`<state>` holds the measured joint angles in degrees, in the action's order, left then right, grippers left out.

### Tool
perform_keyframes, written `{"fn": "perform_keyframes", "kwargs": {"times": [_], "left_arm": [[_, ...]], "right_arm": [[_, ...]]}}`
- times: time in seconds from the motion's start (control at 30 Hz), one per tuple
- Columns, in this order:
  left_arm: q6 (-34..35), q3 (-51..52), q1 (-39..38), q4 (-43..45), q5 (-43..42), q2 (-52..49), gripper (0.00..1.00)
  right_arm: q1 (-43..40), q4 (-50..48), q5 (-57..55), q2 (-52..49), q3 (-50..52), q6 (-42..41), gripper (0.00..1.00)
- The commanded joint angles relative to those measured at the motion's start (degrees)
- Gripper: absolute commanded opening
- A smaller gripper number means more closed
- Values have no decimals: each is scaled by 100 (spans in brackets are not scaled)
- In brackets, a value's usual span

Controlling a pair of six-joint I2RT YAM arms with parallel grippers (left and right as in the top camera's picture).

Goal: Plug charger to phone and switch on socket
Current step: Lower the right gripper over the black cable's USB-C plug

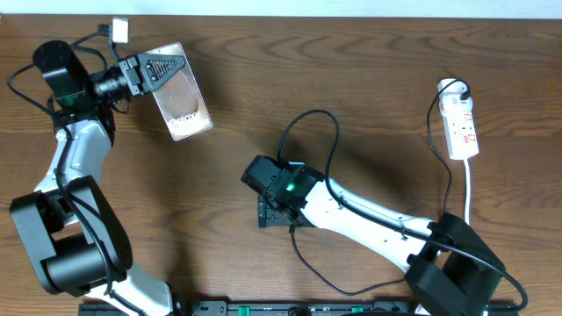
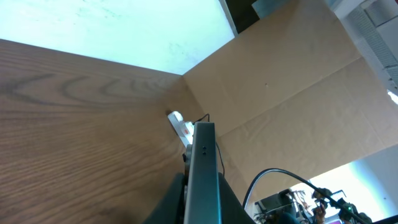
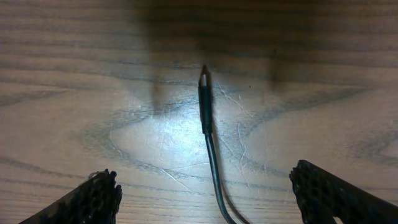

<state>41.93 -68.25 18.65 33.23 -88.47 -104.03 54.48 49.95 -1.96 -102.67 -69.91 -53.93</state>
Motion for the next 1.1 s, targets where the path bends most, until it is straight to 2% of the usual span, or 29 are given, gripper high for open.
{"fn": "perform_keyframes", "kwargs": {"times": [0.0,0.4,1.07], "left_arm": [[-35,-42,31,26,-155,127,8],[-35,-42,28,26,-155,127,7],[-37,-42,28,26,-155,127,7]], "right_arm": [[22,66,-109,33,-26,-184,86],[17,35,149,-341,-26,-201,82],[-326,-46,678,-809,-28,-85,70]]}}
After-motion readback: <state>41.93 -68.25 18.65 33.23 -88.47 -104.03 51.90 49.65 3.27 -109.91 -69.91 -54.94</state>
